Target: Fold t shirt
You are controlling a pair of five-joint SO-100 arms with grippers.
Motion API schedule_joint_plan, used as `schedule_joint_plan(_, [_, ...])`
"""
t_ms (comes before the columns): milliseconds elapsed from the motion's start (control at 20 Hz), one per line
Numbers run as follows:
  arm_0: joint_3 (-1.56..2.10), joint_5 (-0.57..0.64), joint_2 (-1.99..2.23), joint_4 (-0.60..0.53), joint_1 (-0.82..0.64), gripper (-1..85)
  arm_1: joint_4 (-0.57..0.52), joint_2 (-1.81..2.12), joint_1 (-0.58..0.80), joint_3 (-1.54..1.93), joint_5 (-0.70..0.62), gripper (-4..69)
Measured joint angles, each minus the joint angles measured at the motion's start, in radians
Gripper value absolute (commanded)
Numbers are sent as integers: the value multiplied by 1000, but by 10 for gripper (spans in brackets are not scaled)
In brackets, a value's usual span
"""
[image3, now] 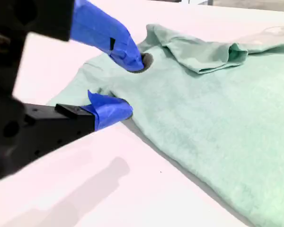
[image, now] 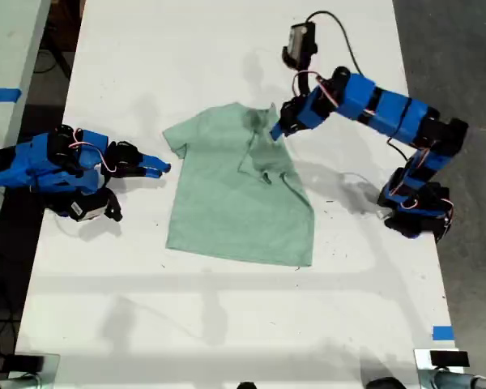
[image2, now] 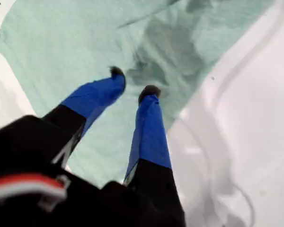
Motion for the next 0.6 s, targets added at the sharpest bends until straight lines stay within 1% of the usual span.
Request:
schedule_joint_plan(100, [0,0,0,0,0,125,52,287,38,199,14,9])
schedule_joint_plan(200, [0,0,0,0,0,125,57,600,31,443,71,9])
schedule_joint_plan(250, [0,0,0,0,0,125,38,738,0,574,120,9])
schedule_joint_plan(300, [0,0,0,0,0,125,-8,862,-46,716,170,9])
schedule_joint_plan(350, [0,0,0,0,0,125,-71,968,-98,868,215,10])
schedule_joint_plan(450, [0,0,0,0,0,125,-196,1189,-132,1197,282,10])
schedule_joint_plan(500, [0,0,0,0,0,125,-221,1315,-138,1347,301,10])
schedule_joint_plan(550, [0,0,0,0,0,125,-219,1437,-150,1473,313,12])
schedule_joint_plan(600, [0,0,0,0,0,125,-181,1563,-158,1574,327,12])
